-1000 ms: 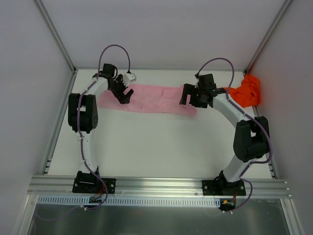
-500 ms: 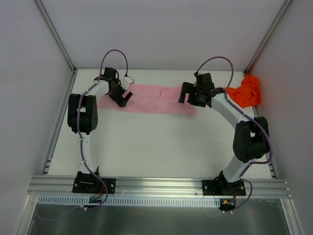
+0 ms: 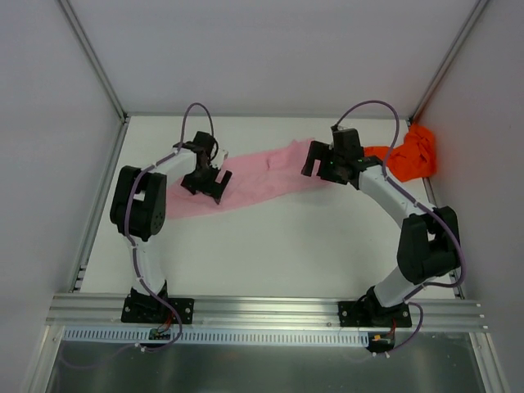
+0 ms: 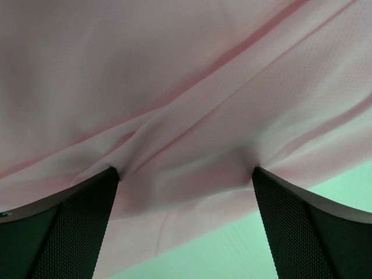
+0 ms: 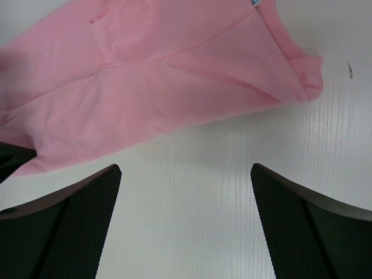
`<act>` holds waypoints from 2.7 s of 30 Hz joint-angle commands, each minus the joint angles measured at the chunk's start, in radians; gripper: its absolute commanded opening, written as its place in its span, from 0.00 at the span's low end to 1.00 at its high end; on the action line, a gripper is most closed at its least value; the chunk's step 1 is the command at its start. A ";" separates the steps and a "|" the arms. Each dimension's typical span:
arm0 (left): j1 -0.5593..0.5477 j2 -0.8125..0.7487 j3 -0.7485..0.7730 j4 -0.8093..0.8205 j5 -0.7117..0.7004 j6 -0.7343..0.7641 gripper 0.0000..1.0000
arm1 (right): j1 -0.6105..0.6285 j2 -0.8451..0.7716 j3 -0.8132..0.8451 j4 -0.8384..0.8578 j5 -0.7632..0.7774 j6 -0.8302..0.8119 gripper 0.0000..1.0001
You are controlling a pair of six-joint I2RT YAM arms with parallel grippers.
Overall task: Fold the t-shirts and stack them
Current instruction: Rotate the tshirt 90 degrees
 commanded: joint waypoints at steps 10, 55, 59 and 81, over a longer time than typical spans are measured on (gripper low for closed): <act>-0.219 -0.283 -0.350 0.020 -0.070 -0.800 0.99 | 0.006 -0.129 -0.159 0.040 0.011 0.057 0.97; -0.233 -0.694 -0.471 -0.017 -0.259 -0.665 0.99 | 0.225 0.991 1.154 -0.374 0.028 -0.028 0.97; -0.216 -0.724 -0.501 -0.010 -0.256 -0.654 0.99 | 0.265 1.010 1.234 -0.381 0.031 -0.071 0.97; -0.397 -0.607 -0.452 -0.039 -0.101 -0.467 0.99 | 0.196 0.184 0.922 -0.458 0.121 -0.265 0.96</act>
